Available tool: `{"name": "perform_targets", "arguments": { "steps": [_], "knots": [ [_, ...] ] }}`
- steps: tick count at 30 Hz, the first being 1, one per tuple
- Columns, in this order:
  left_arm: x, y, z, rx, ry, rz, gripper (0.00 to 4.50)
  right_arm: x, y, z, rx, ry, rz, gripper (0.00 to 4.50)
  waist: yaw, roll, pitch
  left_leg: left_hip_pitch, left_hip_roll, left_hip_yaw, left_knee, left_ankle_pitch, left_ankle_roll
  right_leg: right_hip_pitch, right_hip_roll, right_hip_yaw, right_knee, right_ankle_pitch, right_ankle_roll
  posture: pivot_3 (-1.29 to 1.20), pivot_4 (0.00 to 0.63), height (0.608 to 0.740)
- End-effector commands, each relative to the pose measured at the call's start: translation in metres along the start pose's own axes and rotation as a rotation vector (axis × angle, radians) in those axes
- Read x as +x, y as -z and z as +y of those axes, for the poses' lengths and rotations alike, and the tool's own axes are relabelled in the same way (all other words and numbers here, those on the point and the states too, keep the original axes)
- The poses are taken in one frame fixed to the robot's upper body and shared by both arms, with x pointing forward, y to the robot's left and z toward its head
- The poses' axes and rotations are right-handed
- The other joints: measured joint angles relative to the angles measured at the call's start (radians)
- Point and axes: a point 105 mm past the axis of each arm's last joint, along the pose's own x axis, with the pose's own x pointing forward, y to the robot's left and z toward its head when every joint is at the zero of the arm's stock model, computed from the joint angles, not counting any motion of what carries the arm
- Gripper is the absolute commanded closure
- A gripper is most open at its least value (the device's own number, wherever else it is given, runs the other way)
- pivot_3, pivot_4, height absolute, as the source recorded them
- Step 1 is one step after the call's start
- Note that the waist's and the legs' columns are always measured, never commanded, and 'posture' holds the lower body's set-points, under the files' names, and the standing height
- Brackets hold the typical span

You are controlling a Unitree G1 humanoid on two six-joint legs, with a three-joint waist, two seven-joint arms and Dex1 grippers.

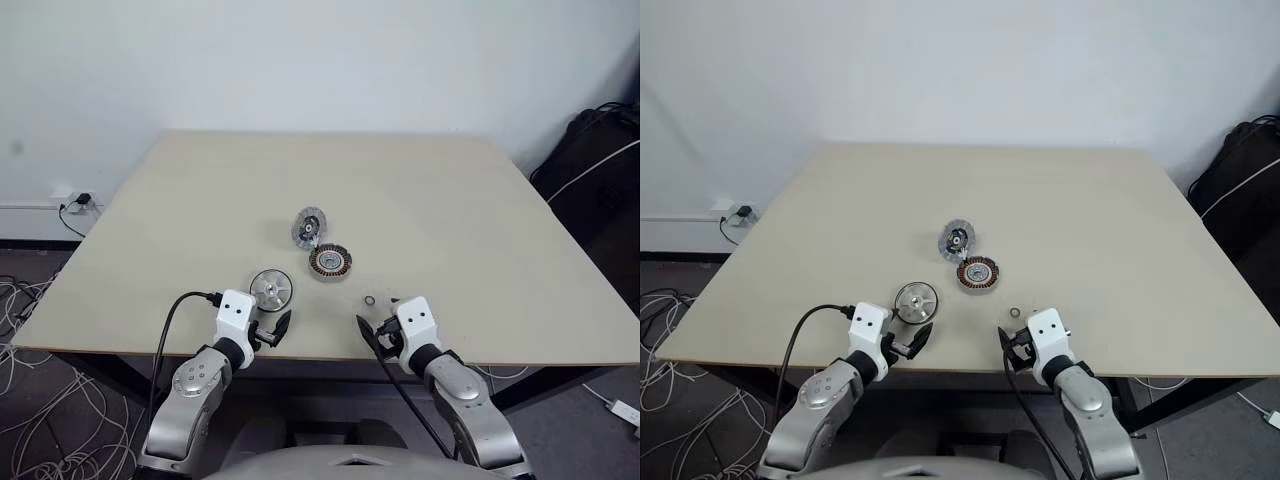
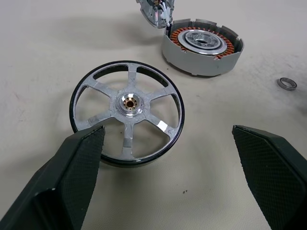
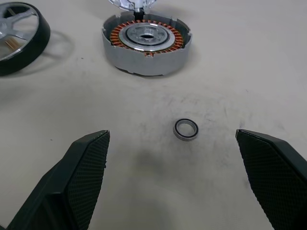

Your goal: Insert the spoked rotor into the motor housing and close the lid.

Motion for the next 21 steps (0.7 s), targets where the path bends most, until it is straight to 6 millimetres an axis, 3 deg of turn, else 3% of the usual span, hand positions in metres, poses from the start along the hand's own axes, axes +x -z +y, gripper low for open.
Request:
{"name": "perform_targets", "arguments": {
  "steps": [1,12,21],
  "knots": [
    [0.002,-0.01,-0.001,0.026,0.006,-0.033,0.02,0.003,-0.01,-0.004,-0.017,0.029,-0.03,0.02,0.0,0.0,0.0,0.0,0.0,0.0,0.0,0.0,0.0,0.0,0.0,0.0,0.0,0.0,0.0,0.0,0.0,0.74],
    [0.005,-0.012,-0.001,0.034,-0.001,-0.041,0.02,0.006,-0.011,-0.008,-0.007,0.06,-0.027,0.02,0.0,0.0,0.0,0.0,0.0,0.0,0.0,0.0,0.0,0.0,0.0,0.0,0.0,0.0,0.0,0.0,0.0,0.74],
    [0.009,-0.015,0.0,0.04,-0.006,-0.054,0.02,0.03,-0.009,-0.011,0.023,0.077,0.008,0.02,-0.001,0.0,0.001,0.0,0.0,0.0,0.0,0.0,0.0,0.0,0.0,0.0,0.0,0.0,0.0,0.0,0.0,0.74]
  ]
}}
